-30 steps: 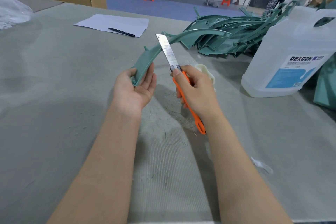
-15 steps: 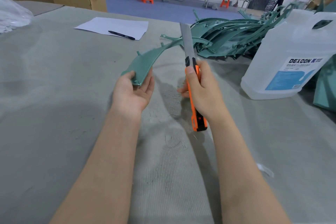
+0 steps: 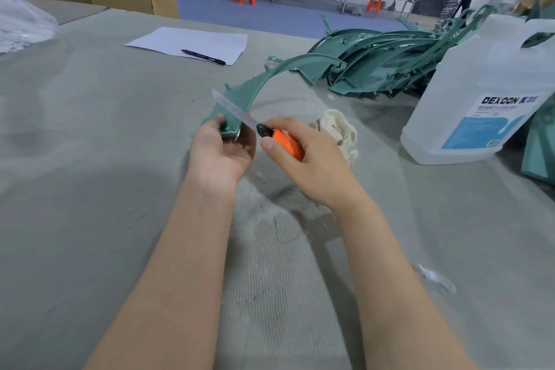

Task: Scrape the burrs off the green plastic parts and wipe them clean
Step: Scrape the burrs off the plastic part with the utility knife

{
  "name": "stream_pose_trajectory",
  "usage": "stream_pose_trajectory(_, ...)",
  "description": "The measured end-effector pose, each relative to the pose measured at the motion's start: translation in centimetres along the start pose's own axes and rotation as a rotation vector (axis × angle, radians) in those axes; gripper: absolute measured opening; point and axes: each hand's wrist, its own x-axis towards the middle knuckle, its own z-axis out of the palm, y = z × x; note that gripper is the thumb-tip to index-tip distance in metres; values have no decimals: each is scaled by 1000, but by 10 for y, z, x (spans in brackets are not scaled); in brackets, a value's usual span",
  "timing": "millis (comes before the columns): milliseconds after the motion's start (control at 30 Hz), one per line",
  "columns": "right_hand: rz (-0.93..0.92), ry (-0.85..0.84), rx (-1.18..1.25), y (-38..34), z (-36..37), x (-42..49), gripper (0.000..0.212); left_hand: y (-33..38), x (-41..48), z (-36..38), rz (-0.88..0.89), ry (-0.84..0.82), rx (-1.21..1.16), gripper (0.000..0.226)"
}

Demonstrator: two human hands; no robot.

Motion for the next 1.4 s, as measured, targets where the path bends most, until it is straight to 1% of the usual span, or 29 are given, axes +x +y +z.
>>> stream_pose_trajectory(100, -6, 15, -2, -2, 1, -1, 29, 2, 1, 0, 12, 12, -33, 24)
stream_pose_trajectory(300, 11, 41, -38, -1, 7, 0, 26, 0, -9, 1, -15, -31, -42, 11)
stream_pose_trajectory(433, 15, 100, -78, 3, 8, 1, 26, -1, -9, 3, 7, -29, -35, 9)
stream_pose_trajectory(600, 8, 172, -121, 8, 11, 2, 25, -2, -6, 3, 11, -3, 2, 27)
stream_pose_trajectory(633, 13, 188, -124, 8, 11, 3, 25, -2, -6, 3, 13, 5, 11, 27)
stream_pose_trajectory(733, 46, 226, -123, 9, 8, 4, 27, -4, -10, 5, 8, 19, 44, 13)
stream_pose_trajectory(767, 55, 235, -126, 10, 7, 4, 26, -5, -12, 5, 3, 15, 42, 12)
stream_pose_trajectory(900, 69, 278, -135, 13, 6, 5, 25, -5, -13, 6, 3, -10, 38, 18)
stream_pose_trajectory(1033, 101, 354, -107, 16, 1, 6, 26, -6, -11, 6, 13, -31, 97, 30)
stream_pose_trajectory(1100, 130, 359, -100, 18, -2, 7, 28, -7, -10, 7, 21, -23, 123, 27)
stream_pose_trajectory(1233, 155, 373, -106, 19, -3, 8, 30, -7, -10, 7, 28, -24, 166, 10)
stream_pose_trajectory(1400, 188, 411, -92, 20, -2, 9, 30, -6, -9, 7, 38, -16, 184, 8)
